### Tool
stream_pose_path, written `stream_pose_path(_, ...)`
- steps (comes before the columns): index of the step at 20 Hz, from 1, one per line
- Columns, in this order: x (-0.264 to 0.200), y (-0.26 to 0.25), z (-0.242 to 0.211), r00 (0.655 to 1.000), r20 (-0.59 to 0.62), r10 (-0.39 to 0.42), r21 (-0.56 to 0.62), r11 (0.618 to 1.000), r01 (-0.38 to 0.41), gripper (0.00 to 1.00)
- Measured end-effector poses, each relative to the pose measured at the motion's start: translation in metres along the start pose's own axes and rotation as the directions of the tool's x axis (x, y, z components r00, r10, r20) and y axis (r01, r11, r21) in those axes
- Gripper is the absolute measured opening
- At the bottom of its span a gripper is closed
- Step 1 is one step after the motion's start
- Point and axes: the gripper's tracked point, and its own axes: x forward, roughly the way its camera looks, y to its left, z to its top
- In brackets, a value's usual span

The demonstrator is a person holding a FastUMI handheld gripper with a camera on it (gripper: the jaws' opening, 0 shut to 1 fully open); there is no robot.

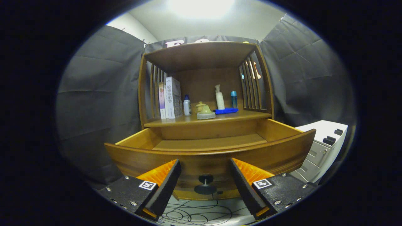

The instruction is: Pull open the drawer, take out the items inside it, and place them on the countertop above the cabinet.

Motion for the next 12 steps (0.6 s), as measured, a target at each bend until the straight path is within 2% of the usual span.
stream_pose_path(5,0.011,-0.01,-0.017,0.998,-0.028,-0.05,-0.05,0.998,0.048,0.95)
stream_pose_path(12,0.013,-0.007,-0.018,0.998,-0.045,-0.054,-0.064,0.997,0.051,0.95)
